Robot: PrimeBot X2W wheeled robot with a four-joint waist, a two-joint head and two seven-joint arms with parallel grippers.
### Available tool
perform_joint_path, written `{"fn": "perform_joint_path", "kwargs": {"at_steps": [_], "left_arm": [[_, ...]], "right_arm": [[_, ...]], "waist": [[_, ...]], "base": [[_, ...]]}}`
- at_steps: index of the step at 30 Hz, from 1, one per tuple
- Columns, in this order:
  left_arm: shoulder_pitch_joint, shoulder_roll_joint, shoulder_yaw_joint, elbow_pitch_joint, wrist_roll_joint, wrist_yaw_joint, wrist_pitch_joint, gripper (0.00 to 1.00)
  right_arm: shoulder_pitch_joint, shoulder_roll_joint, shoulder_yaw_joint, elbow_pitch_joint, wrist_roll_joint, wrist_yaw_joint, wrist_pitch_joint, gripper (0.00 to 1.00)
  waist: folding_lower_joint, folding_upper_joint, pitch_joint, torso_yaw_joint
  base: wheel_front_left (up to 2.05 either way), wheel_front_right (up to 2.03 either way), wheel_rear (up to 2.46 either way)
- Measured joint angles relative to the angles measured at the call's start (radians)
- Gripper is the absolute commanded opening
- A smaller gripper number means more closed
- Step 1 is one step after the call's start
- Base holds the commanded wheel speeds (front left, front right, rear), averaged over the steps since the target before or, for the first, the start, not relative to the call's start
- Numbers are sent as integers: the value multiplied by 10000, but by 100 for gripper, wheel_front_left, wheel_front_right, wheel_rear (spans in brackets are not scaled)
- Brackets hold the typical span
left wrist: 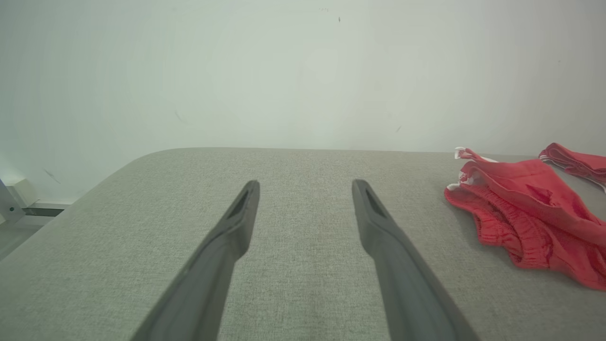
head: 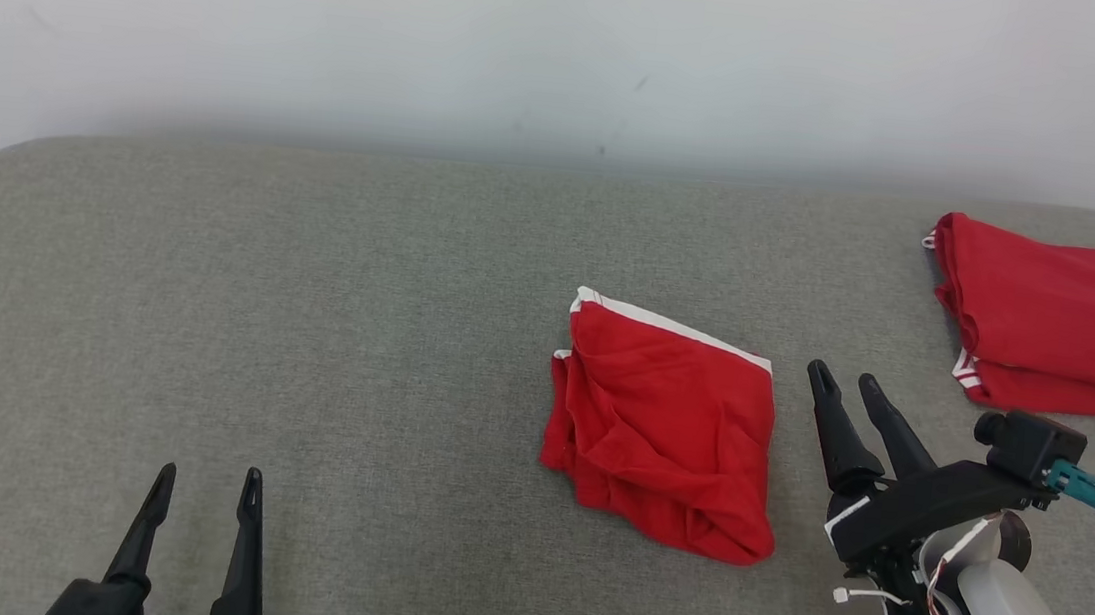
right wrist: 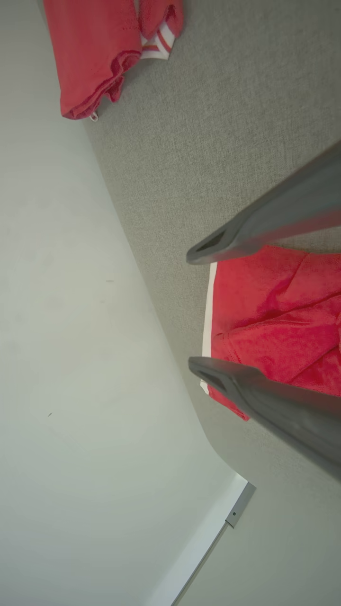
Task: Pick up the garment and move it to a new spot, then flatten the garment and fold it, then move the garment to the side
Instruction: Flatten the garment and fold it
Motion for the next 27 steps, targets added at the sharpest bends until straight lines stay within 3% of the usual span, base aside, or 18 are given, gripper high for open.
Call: {"fn": "perform_joint_path", "kwargs": {"at_steps": [8, 23, 25, 26, 27], "left_arm": [[-59, 0, -151, 17, 23, -12, 0, 100], [-379, 2, -614, 63, -111, 77, 0, 100], [-380, 2, -623, 90, -115, 81, 0, 100], [-381, 0, -619, 100, -119, 81, 0, 100], [-381, 0, -600, 105, -125, 82, 0, 100]], "right_arm": [[-610, 230, 173, 577, -621, 0, 635, 100], [-2306, 525, 1091, 3434, -1239, 0, 742, 100], [-2467, 525, 1256, 3810, -1154, 0, 652, 23], [-2515, 529, 1329, 3854, -1104, 0, 612, 0], [-2552, 529, 1413, 3885, -1053, 0, 577, 0]], "waist": [[0, 0, 54, 351], [0, 0, 584, 1315], [0, 0, 643, 1418], [0, 0, 656, 1430], [0, 0, 657, 1425]], "base": [[0, 0, 0], [0, 0, 0], [0, 0, 0], [0, 0, 0], [0, 0, 0]]}}
